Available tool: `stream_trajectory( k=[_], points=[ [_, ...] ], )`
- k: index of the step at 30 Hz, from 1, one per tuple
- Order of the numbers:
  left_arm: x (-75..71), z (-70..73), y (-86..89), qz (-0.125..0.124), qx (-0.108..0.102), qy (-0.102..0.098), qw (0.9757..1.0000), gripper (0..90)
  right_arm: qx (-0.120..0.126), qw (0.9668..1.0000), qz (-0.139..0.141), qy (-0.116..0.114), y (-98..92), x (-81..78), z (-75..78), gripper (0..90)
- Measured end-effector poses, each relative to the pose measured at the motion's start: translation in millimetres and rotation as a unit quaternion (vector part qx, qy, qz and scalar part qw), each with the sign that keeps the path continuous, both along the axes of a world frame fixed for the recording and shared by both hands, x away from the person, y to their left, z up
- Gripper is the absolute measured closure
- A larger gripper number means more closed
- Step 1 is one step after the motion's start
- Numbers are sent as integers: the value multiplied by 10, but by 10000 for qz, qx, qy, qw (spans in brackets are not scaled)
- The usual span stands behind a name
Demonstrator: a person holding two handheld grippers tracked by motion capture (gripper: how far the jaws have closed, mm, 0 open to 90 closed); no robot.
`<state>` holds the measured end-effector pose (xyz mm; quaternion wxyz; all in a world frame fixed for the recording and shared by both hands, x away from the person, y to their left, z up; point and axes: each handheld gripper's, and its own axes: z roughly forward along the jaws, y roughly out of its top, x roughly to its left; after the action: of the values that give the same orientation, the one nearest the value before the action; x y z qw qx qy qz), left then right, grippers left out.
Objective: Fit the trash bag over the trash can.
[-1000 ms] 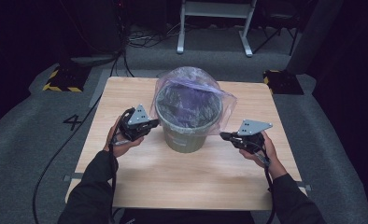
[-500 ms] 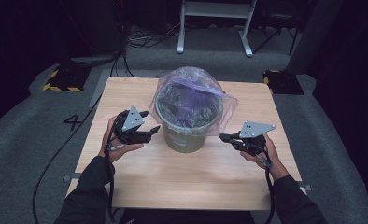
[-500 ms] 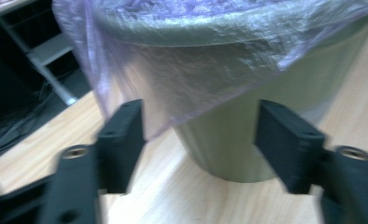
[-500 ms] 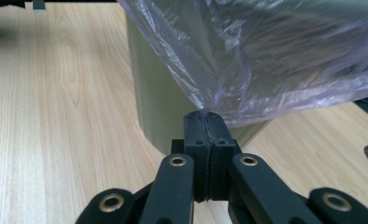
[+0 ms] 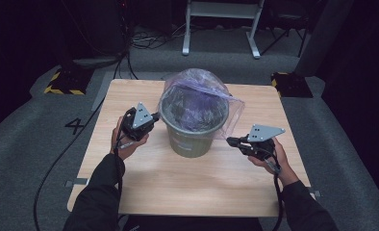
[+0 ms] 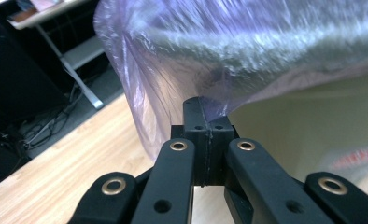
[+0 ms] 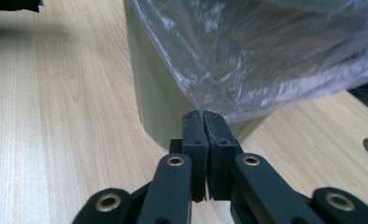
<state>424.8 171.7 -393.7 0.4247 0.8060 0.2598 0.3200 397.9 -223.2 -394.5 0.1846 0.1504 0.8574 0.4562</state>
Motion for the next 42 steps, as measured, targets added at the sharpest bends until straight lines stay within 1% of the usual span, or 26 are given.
stream_trajectory(
  k=[4, 9, 11, 14, 15, 16, 17, 18, 20, 21, 22, 24, 25, 26, 28, 30, 32, 34, 35, 36, 37, 38, 39, 40, 41, 42],
  points=[
    [-58, -59, 8, -182, 83, 93, 9998, 900, -24, 9999, -1, 122, -31, 15, -23, 900],
    [-121, -142, 9, -223, 436, 72, 9988, 900, -291, 9992, -33, 290, -30, 56, -79, 900],
    [-129, -168, 17, -268, 466, 102, 9985, 900, -328, 9991, -59, 265, -31, 63, -92, 900],
    [-138, -197, 20, -314, 402, 151, 9986, 900, -304, 9992, -58, 233, -30, 56, -114, 900],
    [-139, -199, 20, -312, 395, 143, 9986, 900, -293, 9993, -101, 192, -29, 50, -125, 900],
    [-140, -199, 21, -315, 372, 148, 9987, 900, -210, 9996, -123, 140, -34, 43, -132, 824],
    [-139, -197, 23, -318, 356, 156, 9987, 900, -125, 9997, -210, 79, -39, 35, -127, 700],
    [-138, -195, 26, -305, 341, 149, 9988, 900, -83, 9993, -354, -14, -43, 25, -114, 628],
    [-145, -183, 42, -301, 191, 173, 9992, 900, 21, 9986, -503, -186, -60, -2, -77, 508],
    [-149, -180, 47, -301, 139, 171, 9993, 899, 22, 9974, -628, -366, -57, -31, -49, 448],
    [-153, -175, 55, -297, 101, 178, 9993, 899, 40, 9970, -607, -472, -55, -52, -35, 444],
    [-159, -174, 66, -297, 27, 214, 9993, 899, 222, 9960, -470, -724, -43, -122, -2, 403],
    [-162, -176, 69, -297, 11, 218, 9993, 899, 233, 9957, -442, -774, -36, -134, 3, 394],
    [-164, -178, 71, -294, 8, 228, 9993, 899, 250, 9950, -371, -897, -18, -159, 14, 379],
    [-163, -184, 73, -301, -8, 246, 9992, 899, 341, 9942, -217, -1000, 10, -190, 24, 372],
    [-162, -189, 71, -317, -33, 266, 9991, 899, 319, 9931, -150, -1116, 58, -207, 19, 357],
    [-157, -198, 62, -328, -39, 278, 9991, 899, 181, 9926, -201, -1183, 115, -198, 5, 365],
    [-148, -205, 51, -364, -79, 315, 9988, 899, -57, 9914, -376, -1249, 177, -155, -24, 378],
    [-140, -204, 46, -381, -51, 280, 9989, 899, -192, 9901, -477, -1307, 203, -131, -41, 409],
    [-138, -204, 45, -384, -35, 281, 9989, 899, -483, 9843, -768, -1513, 247, -103, -65, 438],
    [-130, -202, 44, -383, -31, 298, 9988, 899, -612, 9808, -900, -1617, 266, -92, -76, 460],
    [-122, -198, 51, -382, -34, 309, 9988, 899, -837, 9741, -1083, -1798, 301, -69, -98, 535],
    [-115, -195, 56, -384, -46, 320, 9987, 899, -900, 9719, -1107, -1870, 316, -50, -112, 610],
    [-111, -196, 56, -372, -24, 312, 9988, 899, -936, 9715, -1102, -1879, 327, -30, -123, 727],
    [-106, -203, 53, -368, -10, 324, 9988, 899, -963, 9720, -1073, -1857, 334, -10, -132, 797],
    [-102, -213, 49, -388, 20, 351, 9986, 899, -933, 9739, -1029, -1795, 337, 6, -143, 871]
  ],
)
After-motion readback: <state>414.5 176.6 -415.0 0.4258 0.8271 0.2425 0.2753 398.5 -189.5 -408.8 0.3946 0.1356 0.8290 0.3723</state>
